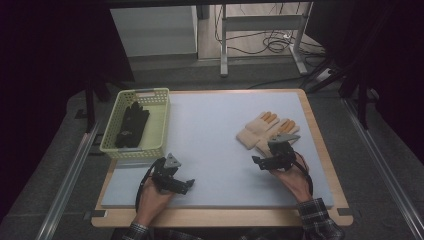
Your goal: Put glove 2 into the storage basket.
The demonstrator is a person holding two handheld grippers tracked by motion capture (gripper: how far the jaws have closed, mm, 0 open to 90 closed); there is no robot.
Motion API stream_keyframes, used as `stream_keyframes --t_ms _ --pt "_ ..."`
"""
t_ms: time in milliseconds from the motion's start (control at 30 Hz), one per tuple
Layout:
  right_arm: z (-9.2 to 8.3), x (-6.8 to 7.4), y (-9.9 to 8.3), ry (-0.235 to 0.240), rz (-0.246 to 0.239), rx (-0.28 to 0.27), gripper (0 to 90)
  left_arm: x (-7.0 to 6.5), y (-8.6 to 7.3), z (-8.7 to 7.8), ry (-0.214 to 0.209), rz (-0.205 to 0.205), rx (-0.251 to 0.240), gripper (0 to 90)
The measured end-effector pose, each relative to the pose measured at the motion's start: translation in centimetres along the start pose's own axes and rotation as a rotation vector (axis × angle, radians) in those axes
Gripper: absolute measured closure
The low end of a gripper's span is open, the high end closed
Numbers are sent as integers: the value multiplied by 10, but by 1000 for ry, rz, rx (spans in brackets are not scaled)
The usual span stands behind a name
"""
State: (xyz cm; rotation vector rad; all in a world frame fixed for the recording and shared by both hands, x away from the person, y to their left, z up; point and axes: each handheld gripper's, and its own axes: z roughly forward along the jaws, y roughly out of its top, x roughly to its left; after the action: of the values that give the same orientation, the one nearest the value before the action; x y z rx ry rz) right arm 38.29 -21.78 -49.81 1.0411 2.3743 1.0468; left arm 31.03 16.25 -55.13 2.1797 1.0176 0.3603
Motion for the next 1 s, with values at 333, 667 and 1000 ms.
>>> stream_keyframes --t_ms 333,667,1000 --pt "21 -31 31 -61 11 -2 231 0 0 0 -1 1 2 0" --pt "48 -59 53 -107 48 19 324 1 0 0 -2 3 4 0" --pt "84 -69 61 -104 85 65 233 1 0 0 -2 3 4 0"
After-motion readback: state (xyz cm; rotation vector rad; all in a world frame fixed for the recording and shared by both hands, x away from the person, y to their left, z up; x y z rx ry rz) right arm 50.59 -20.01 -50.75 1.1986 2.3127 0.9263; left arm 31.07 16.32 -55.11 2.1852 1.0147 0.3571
